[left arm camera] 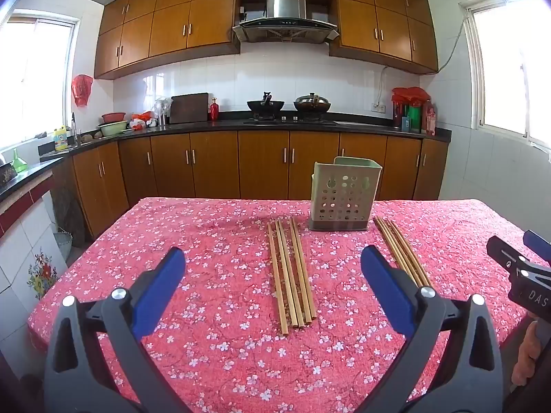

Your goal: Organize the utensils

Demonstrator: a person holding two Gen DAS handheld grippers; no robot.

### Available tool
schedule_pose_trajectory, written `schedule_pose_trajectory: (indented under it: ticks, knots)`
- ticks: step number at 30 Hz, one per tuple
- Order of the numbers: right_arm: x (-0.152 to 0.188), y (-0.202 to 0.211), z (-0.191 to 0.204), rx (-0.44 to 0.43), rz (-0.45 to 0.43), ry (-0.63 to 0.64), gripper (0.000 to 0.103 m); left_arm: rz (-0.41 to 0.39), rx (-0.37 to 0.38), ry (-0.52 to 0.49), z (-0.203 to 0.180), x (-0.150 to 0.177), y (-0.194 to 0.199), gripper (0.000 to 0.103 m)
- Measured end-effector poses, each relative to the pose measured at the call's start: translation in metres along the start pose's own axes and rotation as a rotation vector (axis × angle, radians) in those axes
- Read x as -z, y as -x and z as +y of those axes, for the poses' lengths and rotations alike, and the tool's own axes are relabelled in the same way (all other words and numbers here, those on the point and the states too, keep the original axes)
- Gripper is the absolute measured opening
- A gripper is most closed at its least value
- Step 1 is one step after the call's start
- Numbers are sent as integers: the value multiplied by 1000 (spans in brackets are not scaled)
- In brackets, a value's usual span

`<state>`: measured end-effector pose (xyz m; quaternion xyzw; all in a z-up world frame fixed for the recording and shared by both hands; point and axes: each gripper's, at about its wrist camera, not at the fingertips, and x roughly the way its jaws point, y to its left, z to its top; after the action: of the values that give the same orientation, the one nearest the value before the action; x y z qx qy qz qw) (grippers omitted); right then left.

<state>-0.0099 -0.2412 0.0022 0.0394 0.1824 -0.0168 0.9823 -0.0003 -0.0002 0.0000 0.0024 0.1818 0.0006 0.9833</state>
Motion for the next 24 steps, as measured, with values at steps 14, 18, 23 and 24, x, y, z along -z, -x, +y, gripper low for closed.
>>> schedule_pose_trajectory:
  ticks: [14, 18, 23, 24]
  knots:
    - [1, 0, 0, 1, 0, 0, 101, 3, 0, 2, -2, -2, 0, 99]
    - [1, -1, 0, 0, 1, 0, 101, 5, 2, 6, 0, -3, -1, 99]
    - [1, -1, -1, 0, 1, -1, 101, 4, 1, 7, 2, 0, -1, 99]
    - [1, -1, -1, 0, 2, -1, 101, 4, 0, 7, 2, 0, -1, 99]
